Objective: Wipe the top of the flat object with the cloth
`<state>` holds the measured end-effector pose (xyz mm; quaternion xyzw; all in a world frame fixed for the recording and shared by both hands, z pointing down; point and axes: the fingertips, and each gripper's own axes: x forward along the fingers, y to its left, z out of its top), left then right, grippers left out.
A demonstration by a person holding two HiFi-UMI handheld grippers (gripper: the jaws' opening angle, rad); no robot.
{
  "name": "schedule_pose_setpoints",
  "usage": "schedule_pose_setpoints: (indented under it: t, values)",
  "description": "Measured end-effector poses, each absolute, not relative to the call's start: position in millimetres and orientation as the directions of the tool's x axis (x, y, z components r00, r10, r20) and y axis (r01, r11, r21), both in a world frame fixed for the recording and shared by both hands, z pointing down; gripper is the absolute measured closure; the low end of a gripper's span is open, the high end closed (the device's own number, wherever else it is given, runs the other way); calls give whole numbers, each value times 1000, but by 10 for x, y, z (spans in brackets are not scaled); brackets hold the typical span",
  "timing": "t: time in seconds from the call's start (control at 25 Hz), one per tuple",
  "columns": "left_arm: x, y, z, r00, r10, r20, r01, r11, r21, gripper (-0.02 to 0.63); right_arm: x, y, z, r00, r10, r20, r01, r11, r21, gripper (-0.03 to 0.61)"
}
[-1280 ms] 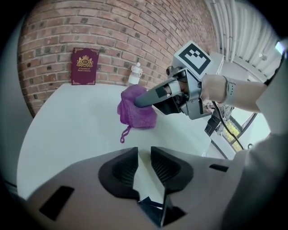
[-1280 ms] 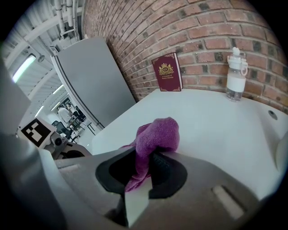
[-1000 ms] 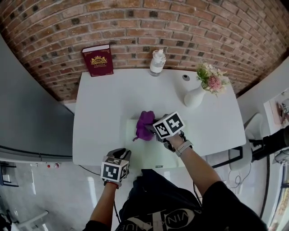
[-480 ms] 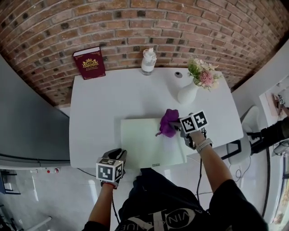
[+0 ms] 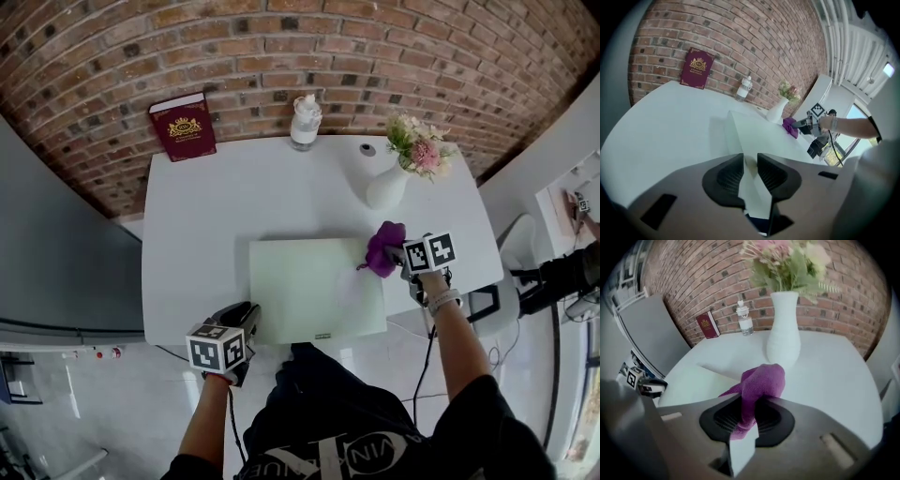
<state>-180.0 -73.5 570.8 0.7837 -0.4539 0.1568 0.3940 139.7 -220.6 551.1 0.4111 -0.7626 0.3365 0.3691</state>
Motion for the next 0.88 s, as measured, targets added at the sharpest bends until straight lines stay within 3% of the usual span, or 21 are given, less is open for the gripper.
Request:
schedule_pose_setpoints:
  t: [0.12,0.24,0.4,0.52,0.68,0.72,0.88]
  values:
    - [-1837,-751,5564,585,-630,510,-788,-295,540,436,1285,-2172,5176,-371,-481,794,-863,494,-104,520]
    - [-1846,-662,5494,607,-596,526,-782,-330,529,391,731,-2004,4840,-542,-483,687,-799,550,-243,520]
    - [-1732,-440,5598,618,-521,589,-785,-362,503,367,-234,-1671,4663,-783,-338,522,-608,589,-532,520]
    - [-1706,-303,5707,592,-499,633,-806,-346,481,367,-896,-1397,4711,-870,-190,455,-469,603,-646,520]
    - [-1701,-221,5820,570,-485,663,-821,-312,477,375,-1519,-1134,5001,-853,-30,521,-407,662,-629,520]
    - [-1691,-213,5832,571,-482,664,-820,-302,486,418,-1619,-1096,5090,-839,-2,545,-406,670,-622,520]
    - [-1654,-203,5840,570,-479,668,-819,-269,506,466,-1729,-988,5430,-709,71,701,-390,788,-475,520]
